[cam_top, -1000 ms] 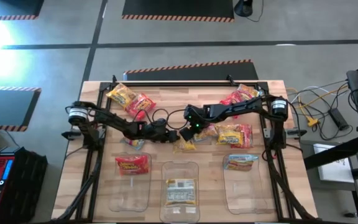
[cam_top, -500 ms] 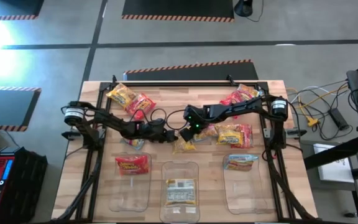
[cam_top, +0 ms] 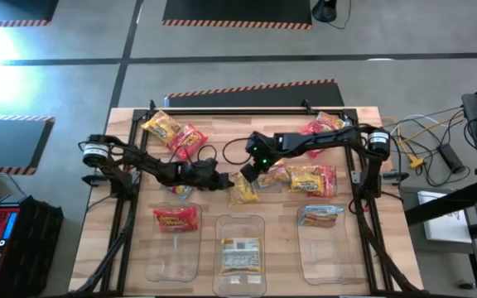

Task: Sort Maruchan noodles
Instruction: Put the yellow noodle pack into the middle transparent bin

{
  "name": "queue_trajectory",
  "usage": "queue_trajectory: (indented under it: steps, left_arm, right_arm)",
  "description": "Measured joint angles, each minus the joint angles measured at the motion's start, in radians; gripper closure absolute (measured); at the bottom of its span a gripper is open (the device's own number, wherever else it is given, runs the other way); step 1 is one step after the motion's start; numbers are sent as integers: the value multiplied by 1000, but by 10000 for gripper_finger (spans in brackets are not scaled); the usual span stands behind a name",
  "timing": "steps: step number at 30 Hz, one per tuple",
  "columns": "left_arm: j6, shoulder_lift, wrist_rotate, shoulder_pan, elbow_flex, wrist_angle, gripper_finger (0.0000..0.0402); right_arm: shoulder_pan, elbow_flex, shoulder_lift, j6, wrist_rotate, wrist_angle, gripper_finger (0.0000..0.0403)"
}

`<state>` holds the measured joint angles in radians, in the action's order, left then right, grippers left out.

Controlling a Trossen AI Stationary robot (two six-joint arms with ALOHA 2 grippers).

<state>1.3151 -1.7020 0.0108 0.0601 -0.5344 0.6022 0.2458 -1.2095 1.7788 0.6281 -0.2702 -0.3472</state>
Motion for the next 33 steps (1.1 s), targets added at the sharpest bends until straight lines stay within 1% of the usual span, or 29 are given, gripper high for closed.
queue_trajectory:
  steps: [3,13,19,25,29,33]
  left_arm:
    - [2,1,4,0,5,0,351]
    - [-23,1,6,1,7,14,398]
    - [-46,2,5,1,8,15,401]
    - [-38,10,-1,1,38,22,401]
    - [-30,29,-2,1,68,29,402]
    - [-28,33,-6,1,76,24,401]
  right_arm:
    - [5,0,-20,0,-22,2,204]
    - [10,0,-28,6,-26,-12,204]
    - [10,0,-28,2,-81,-101,204]
    - [2,0,-30,26,-236,-109,204]
    - [-20,6,-30,63,-261,-99,204]
    - [-38,18,-30,124,-262,-41,204]
